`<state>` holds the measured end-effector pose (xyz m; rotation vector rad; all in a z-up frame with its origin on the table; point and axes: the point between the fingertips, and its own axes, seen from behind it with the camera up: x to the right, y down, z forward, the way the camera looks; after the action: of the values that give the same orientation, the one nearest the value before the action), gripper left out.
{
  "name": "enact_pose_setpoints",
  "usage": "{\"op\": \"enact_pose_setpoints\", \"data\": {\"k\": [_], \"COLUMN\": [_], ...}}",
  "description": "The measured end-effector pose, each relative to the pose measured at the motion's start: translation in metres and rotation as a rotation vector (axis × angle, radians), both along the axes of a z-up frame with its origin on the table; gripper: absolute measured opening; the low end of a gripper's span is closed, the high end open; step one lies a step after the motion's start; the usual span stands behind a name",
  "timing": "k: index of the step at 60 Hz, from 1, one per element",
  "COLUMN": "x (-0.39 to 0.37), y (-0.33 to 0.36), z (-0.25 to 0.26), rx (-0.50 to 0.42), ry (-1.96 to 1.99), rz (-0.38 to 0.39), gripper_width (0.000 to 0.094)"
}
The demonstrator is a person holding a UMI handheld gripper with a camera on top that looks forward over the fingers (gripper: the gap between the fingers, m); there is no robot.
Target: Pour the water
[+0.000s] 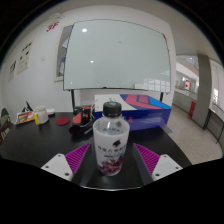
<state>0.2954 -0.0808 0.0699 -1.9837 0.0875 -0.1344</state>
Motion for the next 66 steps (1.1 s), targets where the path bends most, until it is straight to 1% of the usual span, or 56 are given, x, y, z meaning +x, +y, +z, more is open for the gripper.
{"op": "enact_pose_setpoints", "data": {"k": [3, 8, 9, 11, 12, 14, 16, 19, 20, 21, 22, 25, 33, 38, 43, 53, 58, 63, 66], "x": [0.001, 0.0, 0.0, 0.0, 0.0, -0.001, -0.001, 0.003, 0.006, 0.007, 0.007, 0.008, 0.008, 0.007, 0.015, 0.03, 0.025, 0.007, -0.013], "y": [0.012, 0.026, 0.028, 0.032, 0.034, 0.035, 0.036, 0.037, 0.037, 0.037, 0.035, 0.035, 0.034, 0.033, 0.038, 0.065, 0.089, 0.12, 0.141], "z": [0.0, -0.003, -0.003, -0.004, -0.004, -0.003, -0.003, -0.002, -0.001, -0.002, -0.002, -0.002, 0.001, 0.008, 0.033, 0.121, 0.179, 0.233, 0.262], "rx": [0.014, 0.026, 0.029, 0.041, 0.046, 0.06, 0.069, 0.08, 0.085, 0.087, 0.088, 0.089, 0.078, 0.074, 0.084, 0.121, 0.14, 0.161, 0.171], "ry": [0.004, -0.003, -0.006, -0.015, -0.016, -0.016, -0.017, -0.015, -0.015, -0.015, -0.016, -0.028, -0.037, -0.046, -0.092, -0.341, -0.513, -0.735, -0.881], "rz": [0.013, 0.036, 0.042, 0.051, 0.056, 0.058, 0.062, 0.043, 0.037, 0.031, 0.027, 0.021, 0.013, -0.013, -0.053, -0.165, -0.22, -0.248, -0.247], "gripper_width": [0.082, 0.0746, 0.0712, 0.06, 0.0565, 0.0551, 0.0516, 0.0481, 0.0454, 0.0455, 0.0413, 0.0384, 0.0371, 0.0369, 0.0369, 0.037, 0.037, 0.0371, 0.0371]}}
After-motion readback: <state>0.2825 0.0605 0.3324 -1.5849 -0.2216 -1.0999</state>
